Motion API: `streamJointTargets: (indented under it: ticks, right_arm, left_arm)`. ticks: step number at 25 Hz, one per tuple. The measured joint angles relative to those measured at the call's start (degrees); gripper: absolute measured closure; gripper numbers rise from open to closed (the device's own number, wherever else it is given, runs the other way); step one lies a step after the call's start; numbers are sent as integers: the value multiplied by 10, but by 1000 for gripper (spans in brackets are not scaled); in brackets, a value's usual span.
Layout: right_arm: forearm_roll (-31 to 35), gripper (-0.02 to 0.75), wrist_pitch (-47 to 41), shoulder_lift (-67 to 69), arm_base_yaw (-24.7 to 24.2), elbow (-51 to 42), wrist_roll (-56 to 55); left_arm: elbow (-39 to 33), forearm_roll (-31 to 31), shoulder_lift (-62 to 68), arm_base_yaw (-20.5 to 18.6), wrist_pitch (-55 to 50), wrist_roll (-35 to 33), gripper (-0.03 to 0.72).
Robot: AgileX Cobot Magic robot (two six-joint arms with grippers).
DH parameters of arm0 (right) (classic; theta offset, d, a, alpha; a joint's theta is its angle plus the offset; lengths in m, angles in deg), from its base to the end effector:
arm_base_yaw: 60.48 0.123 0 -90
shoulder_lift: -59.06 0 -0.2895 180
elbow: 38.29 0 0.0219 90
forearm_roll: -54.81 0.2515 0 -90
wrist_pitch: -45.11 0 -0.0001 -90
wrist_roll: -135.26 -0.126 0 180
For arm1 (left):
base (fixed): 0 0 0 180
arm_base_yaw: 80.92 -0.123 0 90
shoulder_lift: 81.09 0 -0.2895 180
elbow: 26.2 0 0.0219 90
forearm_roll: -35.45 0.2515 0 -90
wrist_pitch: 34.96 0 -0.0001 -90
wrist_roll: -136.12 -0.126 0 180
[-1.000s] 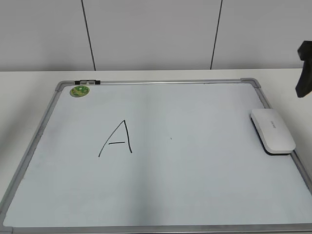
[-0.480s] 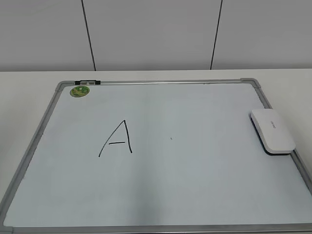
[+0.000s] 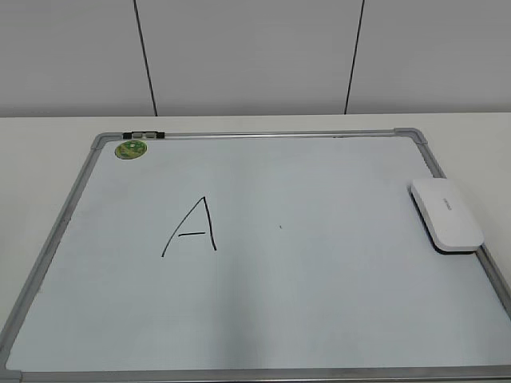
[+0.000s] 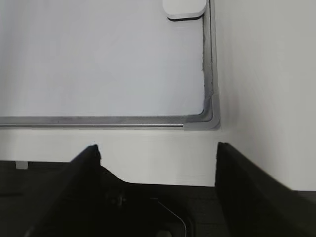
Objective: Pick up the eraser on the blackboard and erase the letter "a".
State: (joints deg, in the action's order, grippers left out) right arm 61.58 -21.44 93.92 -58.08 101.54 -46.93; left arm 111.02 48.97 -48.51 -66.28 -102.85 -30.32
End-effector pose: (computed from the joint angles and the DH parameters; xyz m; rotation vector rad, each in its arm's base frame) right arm 0.0771 0.0169 0.2766 0.0069 2.4706 0.1887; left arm 0.0730 0.0091 0.2658 0.0432 2.4619 0.0984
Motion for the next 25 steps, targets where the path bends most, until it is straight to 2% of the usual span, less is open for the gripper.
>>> streamJointTargets:
  ticks: [9,25]
  right_arm:
    - [-6,202,18,-61,28,-86,62]
    - [-73,202,18,-95,30,-88,-3]
  left_arm:
    - [-47,2,-98,4,32,0,215]
    - [-52,-8,-134,44,43,-25,215]
